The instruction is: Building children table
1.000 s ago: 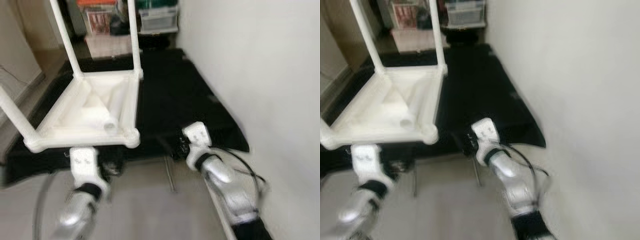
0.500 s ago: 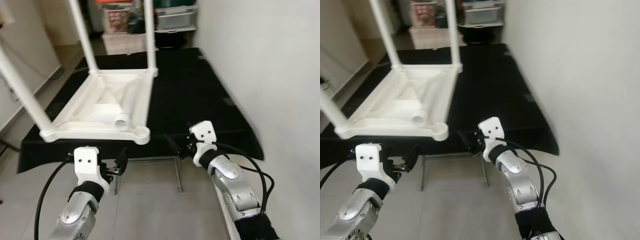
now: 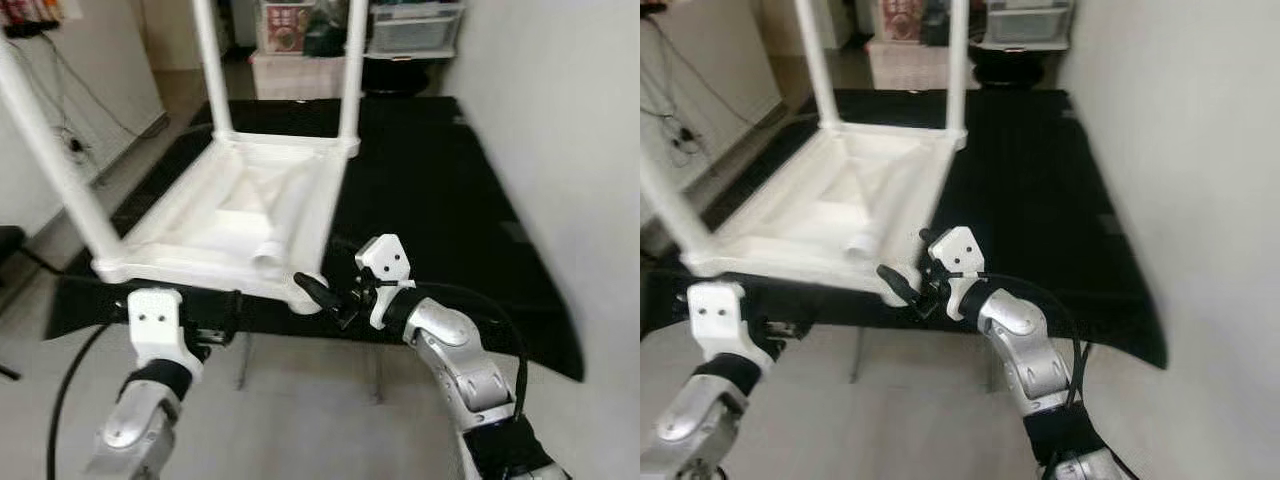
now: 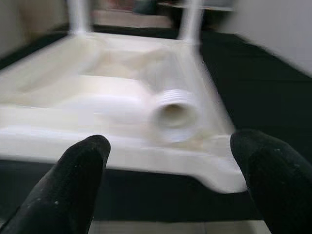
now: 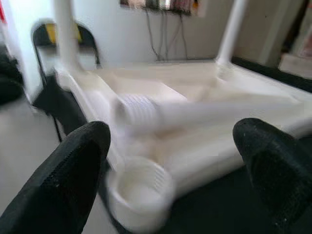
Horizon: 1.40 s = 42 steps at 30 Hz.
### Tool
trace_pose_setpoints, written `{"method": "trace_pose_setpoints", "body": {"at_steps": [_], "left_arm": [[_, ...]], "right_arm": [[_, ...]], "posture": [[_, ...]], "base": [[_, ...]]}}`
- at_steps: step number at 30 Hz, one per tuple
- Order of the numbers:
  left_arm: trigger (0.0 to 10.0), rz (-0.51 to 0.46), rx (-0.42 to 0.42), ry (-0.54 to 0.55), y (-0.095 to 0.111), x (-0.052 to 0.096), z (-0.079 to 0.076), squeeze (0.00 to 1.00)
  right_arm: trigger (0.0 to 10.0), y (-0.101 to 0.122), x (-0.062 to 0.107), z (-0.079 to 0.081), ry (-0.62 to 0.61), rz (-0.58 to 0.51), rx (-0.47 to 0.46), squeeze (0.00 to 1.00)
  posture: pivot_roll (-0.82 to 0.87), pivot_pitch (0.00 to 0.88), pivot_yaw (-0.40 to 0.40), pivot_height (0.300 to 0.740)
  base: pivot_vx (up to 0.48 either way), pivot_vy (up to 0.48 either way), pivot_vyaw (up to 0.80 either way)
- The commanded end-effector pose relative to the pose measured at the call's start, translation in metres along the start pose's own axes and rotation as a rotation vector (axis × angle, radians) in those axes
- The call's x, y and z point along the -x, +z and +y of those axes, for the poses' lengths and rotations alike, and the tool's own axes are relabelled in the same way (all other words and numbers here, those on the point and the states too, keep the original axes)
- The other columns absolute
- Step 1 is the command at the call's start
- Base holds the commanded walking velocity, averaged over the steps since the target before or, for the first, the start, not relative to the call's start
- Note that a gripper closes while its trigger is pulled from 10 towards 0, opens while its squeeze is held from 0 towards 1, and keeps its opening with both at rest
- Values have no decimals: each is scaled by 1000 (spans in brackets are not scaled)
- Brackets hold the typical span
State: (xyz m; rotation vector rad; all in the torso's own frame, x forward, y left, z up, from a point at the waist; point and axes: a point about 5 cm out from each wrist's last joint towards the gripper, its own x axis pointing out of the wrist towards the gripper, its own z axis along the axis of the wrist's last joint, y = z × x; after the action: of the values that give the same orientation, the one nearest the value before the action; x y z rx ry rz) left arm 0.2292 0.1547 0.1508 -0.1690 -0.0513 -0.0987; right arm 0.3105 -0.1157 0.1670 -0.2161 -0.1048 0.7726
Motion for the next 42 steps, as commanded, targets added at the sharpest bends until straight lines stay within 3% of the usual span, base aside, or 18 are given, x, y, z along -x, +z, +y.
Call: {"method": "trace_pose_setpoints", "body": {"at_steps": [1, 10, 16, 19, 22, 25, 27, 28, 31, 37, 42], "left_arm": [[10000, 25, -21, 36, -1, 5, 8, 0], [10000, 56, -57, -1, -4, 13, 3, 0], [10000, 41, -67, 9, -2, 13, 4, 0], [10000, 45, -67, 11, -2, 13, 4, 0], [10000, 46, -70, 11, -2, 13, 5, 0], [10000, 52, -77, 11, -2, 13, 6, 0], [10000, 52, -77, 11, -2, 13, 6, 0], [10000, 58, -77, 7, -3, 13, 6, 0], [10000, 60, -74, 3, -3, 13, 6, 0], [10000, 60, -89, 2, -2, 12, 6, 0], [10000, 59, -93, 17, -1, 13, 7, 0]], "right_arm": [[10000, 7, -5, 7, 45, -29, 10, 0], [10000, 14, -1, 13, 125, -26, 67, 0], [10000, 15, -3, 19, 120, -9, 101, 0], [10000, 13, -8, 10, -37, 36, 153, 0], [10000, 11, -9, 6, -88, 62, 170, 0], [10000, -1, -13, -2, -178, 211, 267, 0], [10000, -1, -13, -2, -178, 211, 267, 0], [10000, -5, -16, -1, -157, 280, 387, 0], [10000, -1, -20, 3, -113, 293, 425, 0], [10000, 7, -35, 10, -80, 293, 408, 0], [10000, 6, -43, 11, -131, 326, 386, 0]], "posture": [[-20, 44, 19, 740], [-18, 41, 26, 740], [-18, 39, 27, 740], [-19, 36, 30, 740], [-18, 36, 30, 740], [-16, 40, 34, 740], [-16, 40, 34, 740], [-16, 42, 35, 740], [-12, 48, 36, 740], [-7, 61, 35, 740], [2, 71, 30, 740]], "base": [[0, 0, 0], [0, 480, 0], [0, 0, 0], [0, 0, 0], [0, 0, 0], [0, 0, 0], [0, 0, 0], [0, 0, 0], [0, 0, 0], [0, 0, 0], [0, 0, 0]]}}
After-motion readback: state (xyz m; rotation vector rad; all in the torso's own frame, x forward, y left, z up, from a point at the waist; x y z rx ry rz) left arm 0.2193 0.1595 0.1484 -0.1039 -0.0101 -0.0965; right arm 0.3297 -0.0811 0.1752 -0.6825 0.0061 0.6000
